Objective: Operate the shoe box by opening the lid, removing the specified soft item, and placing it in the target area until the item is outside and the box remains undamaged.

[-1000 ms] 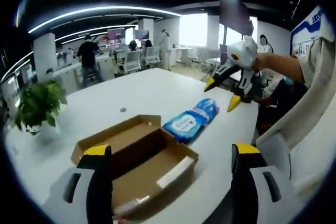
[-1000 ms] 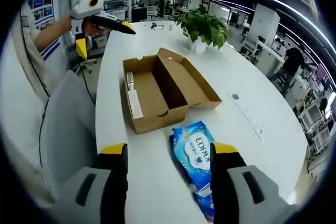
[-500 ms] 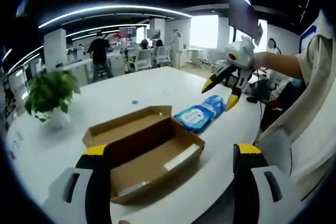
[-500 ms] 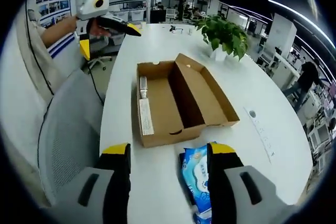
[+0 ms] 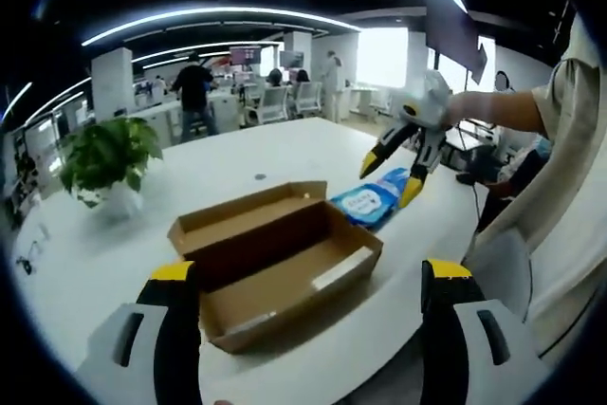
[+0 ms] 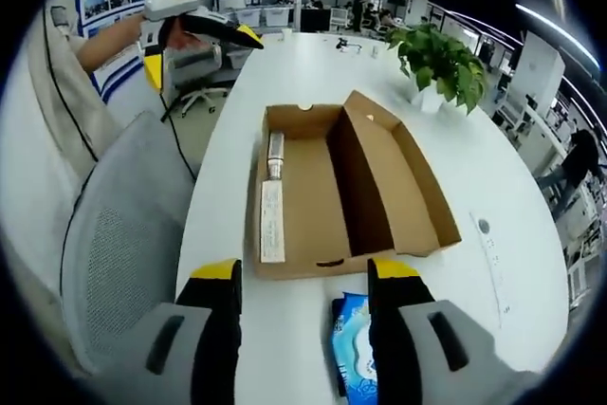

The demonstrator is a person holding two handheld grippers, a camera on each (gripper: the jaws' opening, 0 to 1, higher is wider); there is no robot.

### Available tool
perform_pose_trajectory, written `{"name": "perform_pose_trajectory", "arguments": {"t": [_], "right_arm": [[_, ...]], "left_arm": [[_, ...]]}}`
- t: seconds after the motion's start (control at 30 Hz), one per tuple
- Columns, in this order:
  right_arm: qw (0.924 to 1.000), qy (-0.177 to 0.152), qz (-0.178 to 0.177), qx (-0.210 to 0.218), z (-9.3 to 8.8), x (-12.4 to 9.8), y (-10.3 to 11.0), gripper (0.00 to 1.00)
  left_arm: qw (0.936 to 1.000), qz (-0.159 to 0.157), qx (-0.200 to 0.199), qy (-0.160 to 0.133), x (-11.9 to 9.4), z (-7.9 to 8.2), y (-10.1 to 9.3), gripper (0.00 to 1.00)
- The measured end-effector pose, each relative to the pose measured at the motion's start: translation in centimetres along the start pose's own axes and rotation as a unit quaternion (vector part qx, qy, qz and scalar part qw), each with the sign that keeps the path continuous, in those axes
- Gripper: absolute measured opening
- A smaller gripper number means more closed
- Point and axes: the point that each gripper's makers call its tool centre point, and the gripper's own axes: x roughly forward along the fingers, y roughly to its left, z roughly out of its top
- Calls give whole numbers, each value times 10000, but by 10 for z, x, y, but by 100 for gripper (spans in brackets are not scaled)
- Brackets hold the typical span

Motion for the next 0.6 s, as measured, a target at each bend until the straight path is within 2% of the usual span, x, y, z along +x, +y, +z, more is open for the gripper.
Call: {"name": "perform_pose_trajectory", "arguments": {"t": [0.3,0.6], "right_arm": [[9995,123,293,-50,2,27,-1,46],[9978,382,538,-43,-6,56,2,46]], "left_arm": [[10000,50,-58,29,-2,-5,5,100],[10000,41,-63,-24,-5,-6,3,100]]}}
